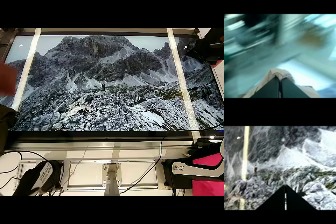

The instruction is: Fold the clothes and pants, and hang the long-sleeved shirts on hangers.

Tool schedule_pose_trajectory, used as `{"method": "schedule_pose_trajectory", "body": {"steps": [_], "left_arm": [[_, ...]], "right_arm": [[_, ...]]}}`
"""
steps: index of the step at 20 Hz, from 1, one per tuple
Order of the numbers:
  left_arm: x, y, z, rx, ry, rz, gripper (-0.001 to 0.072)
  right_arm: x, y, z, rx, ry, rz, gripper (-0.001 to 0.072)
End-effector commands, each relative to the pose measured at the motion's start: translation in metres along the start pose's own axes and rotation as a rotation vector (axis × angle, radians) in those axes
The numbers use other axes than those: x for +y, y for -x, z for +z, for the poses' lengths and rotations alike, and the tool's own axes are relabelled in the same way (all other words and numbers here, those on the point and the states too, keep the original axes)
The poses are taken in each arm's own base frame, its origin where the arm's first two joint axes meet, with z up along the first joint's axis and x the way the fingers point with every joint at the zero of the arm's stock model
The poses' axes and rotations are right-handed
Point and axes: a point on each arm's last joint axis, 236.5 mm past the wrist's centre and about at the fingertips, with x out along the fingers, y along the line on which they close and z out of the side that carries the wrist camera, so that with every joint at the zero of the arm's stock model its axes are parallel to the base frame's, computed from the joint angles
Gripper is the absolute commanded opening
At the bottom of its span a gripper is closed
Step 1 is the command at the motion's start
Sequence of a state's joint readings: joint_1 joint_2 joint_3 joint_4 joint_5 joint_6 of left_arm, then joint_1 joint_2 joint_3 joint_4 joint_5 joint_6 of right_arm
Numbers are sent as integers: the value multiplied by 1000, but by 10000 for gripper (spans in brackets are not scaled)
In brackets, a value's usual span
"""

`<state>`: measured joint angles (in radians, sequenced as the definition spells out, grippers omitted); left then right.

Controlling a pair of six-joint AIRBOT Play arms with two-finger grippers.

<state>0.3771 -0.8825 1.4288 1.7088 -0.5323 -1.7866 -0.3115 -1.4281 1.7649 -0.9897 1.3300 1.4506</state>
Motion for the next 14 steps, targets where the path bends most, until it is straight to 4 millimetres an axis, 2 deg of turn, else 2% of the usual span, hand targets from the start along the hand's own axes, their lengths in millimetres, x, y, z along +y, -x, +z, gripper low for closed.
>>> {"method": "schedule_pose_trajectory", "body": {"steps": [1,3,4,6,7,9,11,12,14], "left_arm": [[-154,50,24,-24,243,-461,14],[-249,78,-12,87,219,-688,14],[-296,98,-34,142,184,-797,14],[-373,144,-82,224,69,-978,14],[-401,164,-106,249,-2,-1047,14],[-436,189,-157,320,-131,-1124,15],[-444,191,-199,435,-178,-1126,14],[-446,194,-214,490,-183,-1129,14],[-445,191,-227,516,-212,-1123,15]], "right_arm": [[-28,2,19,-79,30,-119,12],[-47,7,25,-101,34,-184,12],[-55,11,26,-109,26,-204,12],[-74,20,28,-120,-18,-244,12],[-84,25,27,-123,-42,-259,12],[-102,36,25,-126,-92,-281,12],[-109,41,23,-127,-134,-280,12],[-110,42,24,-133,-143,-278,12],[-107,40,27,-144,-142,-266,12]]}}
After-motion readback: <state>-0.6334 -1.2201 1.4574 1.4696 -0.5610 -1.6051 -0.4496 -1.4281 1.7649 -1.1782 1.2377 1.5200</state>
